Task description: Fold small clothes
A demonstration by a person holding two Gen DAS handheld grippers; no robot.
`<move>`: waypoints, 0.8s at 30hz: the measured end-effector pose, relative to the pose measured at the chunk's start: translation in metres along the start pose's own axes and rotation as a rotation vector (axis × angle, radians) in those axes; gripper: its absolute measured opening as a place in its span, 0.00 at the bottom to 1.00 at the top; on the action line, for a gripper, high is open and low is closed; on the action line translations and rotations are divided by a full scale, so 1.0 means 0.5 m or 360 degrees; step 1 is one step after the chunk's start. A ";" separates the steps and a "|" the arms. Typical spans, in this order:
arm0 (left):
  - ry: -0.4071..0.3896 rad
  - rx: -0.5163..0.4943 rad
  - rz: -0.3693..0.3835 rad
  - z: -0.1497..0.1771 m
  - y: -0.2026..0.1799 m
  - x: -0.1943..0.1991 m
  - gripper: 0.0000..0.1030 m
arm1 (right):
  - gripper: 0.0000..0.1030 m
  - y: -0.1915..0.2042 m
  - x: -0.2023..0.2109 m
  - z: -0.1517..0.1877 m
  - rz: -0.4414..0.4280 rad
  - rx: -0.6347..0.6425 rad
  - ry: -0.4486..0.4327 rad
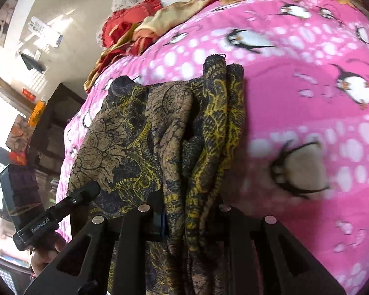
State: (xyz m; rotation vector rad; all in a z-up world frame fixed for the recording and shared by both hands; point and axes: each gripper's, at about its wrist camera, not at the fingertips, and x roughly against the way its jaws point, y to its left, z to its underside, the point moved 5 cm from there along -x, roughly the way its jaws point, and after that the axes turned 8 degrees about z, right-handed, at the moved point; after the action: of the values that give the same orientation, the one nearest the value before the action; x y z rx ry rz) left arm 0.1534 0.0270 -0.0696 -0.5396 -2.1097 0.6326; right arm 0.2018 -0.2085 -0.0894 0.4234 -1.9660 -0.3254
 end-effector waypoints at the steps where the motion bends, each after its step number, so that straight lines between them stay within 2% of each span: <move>1: -0.0011 0.0008 -0.0009 -0.001 0.014 0.013 0.21 | 0.06 0.012 -0.006 0.002 -0.0013 0.0012 0.0003; 12: -0.0083 0.0046 -0.0128 -0.031 0.132 0.103 0.21 | 0.06 0.162 -0.069 0.013 -0.0068 0.0194 0.0000; 18: -0.0048 0.0048 -0.0159 -0.014 0.155 0.090 0.25 | 0.06 0.173 -0.088 0.014 -0.0043 0.0229 0.0012; 19: -0.0051 0.0065 -0.0160 -0.011 0.159 0.087 0.26 | 0.06 0.171 -0.091 0.015 -0.0042 0.0224 0.0022; 22: -0.0052 0.0113 -0.0191 -0.007 0.174 0.080 0.44 | 0.07 0.167 -0.096 0.010 -0.0067 0.0199 0.0039; 24: -0.0057 0.0158 -0.0126 -0.007 0.181 0.081 0.46 | 0.12 0.159 -0.100 0.006 -0.0089 0.0156 0.0065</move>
State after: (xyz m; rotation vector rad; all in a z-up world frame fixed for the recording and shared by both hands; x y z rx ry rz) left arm 0.1476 0.1218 -0.0982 -0.3899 -2.1096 0.7020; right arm 0.2064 -0.1152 -0.0988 0.5451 -1.9381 -0.2549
